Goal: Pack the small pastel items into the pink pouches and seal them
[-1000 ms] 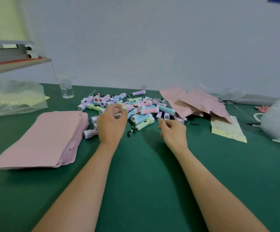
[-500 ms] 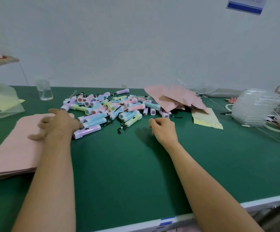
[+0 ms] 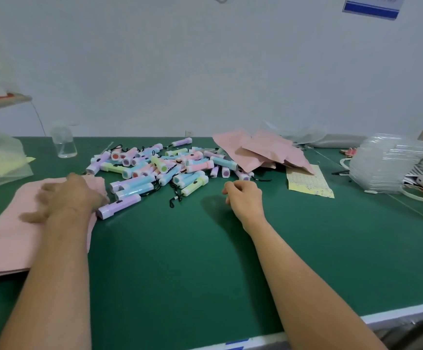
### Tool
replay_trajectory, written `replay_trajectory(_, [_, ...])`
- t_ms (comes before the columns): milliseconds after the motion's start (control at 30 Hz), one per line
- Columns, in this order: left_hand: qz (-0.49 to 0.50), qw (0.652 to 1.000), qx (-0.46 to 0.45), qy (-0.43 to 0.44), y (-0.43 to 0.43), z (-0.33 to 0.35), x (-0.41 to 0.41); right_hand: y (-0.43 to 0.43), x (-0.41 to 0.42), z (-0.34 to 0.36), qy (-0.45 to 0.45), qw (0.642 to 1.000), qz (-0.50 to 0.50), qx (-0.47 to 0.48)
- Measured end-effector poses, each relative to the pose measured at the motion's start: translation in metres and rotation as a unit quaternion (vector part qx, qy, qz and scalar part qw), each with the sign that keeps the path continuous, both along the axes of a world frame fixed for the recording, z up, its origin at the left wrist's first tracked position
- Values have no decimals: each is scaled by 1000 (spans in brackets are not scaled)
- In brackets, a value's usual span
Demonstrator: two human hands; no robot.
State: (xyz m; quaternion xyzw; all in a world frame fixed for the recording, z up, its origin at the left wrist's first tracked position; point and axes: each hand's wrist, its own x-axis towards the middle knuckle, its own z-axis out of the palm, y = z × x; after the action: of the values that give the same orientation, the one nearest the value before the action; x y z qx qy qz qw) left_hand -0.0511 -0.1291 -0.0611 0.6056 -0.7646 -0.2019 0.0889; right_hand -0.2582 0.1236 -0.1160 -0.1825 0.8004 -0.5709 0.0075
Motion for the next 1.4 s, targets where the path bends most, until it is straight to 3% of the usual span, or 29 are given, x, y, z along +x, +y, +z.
replay_trajectory(200, [-3,999,-35,18,-4,1,0,-3,-1,0,14,1000,14,2])
replay_trajectory(333, [-12,991,-106,77,-3,17,8,-4,-6,-2,18,1000,24,-1])
replay_trajectory(400, [-50,972,-172,151,3,29,7,-8,-6,-2,25,999,35,-5])
replay_trajectory(467, [-84,918,-262,286,8,45,2,-10,-6,-2,36,998,47,-14])
replay_trajectory(533, [-61,829,-331,446,11,60,-10,-9,-6,1,26,996,77,-39])
replay_trajectory(600, [-23,746,-337,574,15,62,-31,-8,-4,5,-36,984,140,-101])
replay_trajectory(633, [-12,725,-291,624,22,59,-44,-8,-2,7,-82,972,173,-139])
replay_trajectory(700, [12,685,-107,721,37,41,-69,-11,1,10,-171,939,230,-188])
replay_trajectory(767, [31,650,72,756,47,14,-87,-15,5,11,-224,914,281,-189])
replay_trajectory(833, [58,649,168,740,54,-14,-101,-15,7,10,-234,895,333,-182])
replay_trajectory(900, [95,665,201,713,59,-35,-109,-11,8,10,-217,885,370,-181])
replay_trajectory(1000, [107,701,175,684,59,-47,-113,-5,5,9,-205,888,367,-188])
replay_trajectory(1133, [53,710,133,690,50,-52,-112,-2,5,8,-186,915,325,-149])
replay_trajectory(1267, [-13,688,181,702,48,-58,-111,-6,3,8,-126,942,250,-186])
replay_trajectory(1333, [-71,679,155,714,55,-58,-109,-9,0,10,-80,951,213,-208])
replay_trajectory(1400, [-136,730,42,669,66,-57,-109,-14,-4,15,-29,961,171,-217])
